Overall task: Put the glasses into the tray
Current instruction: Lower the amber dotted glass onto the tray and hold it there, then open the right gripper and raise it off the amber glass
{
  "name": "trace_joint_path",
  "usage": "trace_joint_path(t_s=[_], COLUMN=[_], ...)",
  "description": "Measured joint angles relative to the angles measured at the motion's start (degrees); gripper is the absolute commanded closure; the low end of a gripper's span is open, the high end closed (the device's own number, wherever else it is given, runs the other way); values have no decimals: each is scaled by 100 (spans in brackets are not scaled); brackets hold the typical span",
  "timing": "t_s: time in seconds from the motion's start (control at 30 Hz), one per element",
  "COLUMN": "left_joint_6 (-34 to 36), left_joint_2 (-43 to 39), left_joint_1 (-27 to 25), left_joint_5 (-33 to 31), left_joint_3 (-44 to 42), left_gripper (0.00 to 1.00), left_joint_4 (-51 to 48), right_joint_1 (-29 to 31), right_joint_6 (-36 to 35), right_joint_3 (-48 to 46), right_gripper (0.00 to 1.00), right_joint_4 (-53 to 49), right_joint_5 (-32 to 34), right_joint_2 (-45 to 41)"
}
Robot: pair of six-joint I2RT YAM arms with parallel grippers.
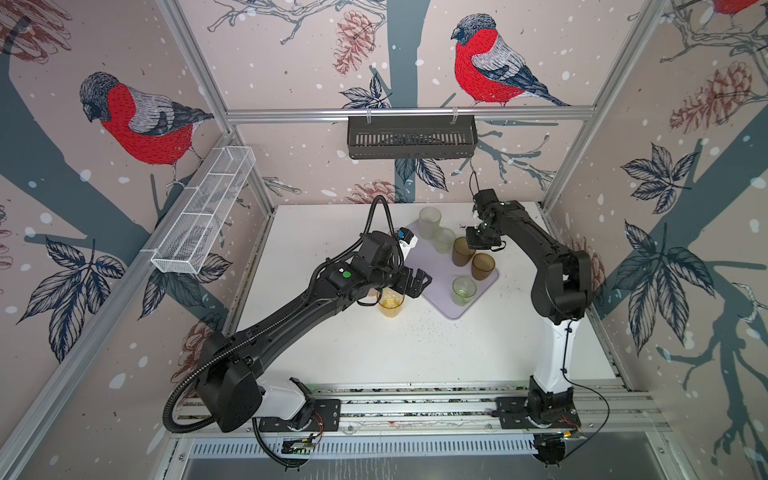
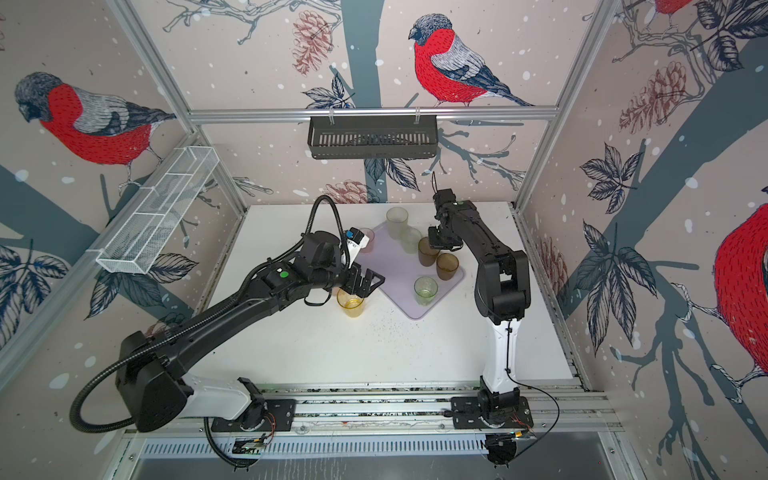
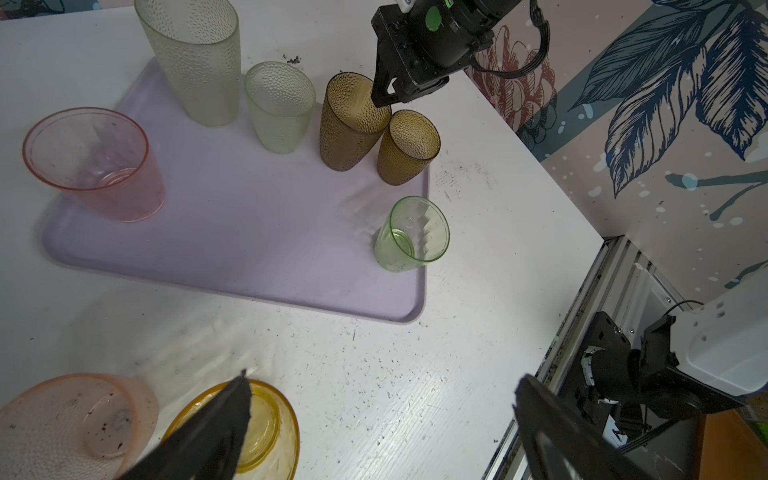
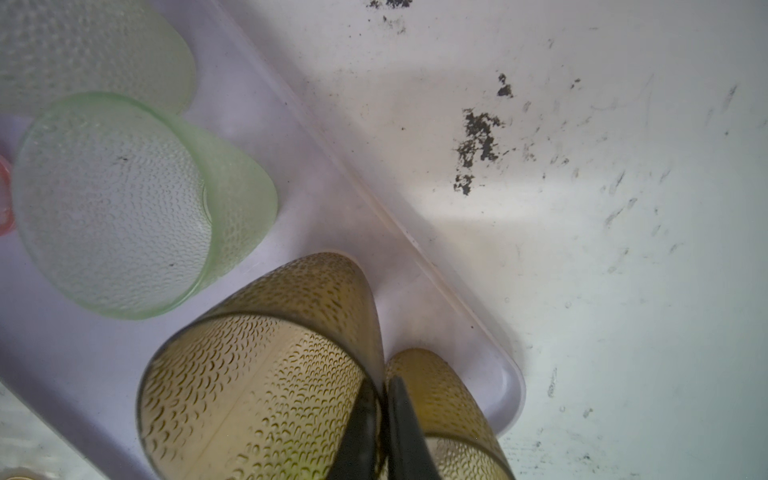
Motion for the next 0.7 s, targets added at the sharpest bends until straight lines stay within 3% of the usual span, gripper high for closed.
trace_joint_path(t_s=[0.37,0.7], left_joint_6=[2,0], left_joint_2=[4,94], left_joint_1=[0,0], left_joint_5=[-2,-48], left_joint_3=[0,127], left_gripper=[1,1], left_joint_4=[0,-131], right_joint_1=[2,15], right_joint_6=[-15,-15], right_joint_3=[31,302], right_gripper=[64,52], right_joint_4=[-2,-85], right_joint_5=[2,48], right_joint_2=[-2,-98])
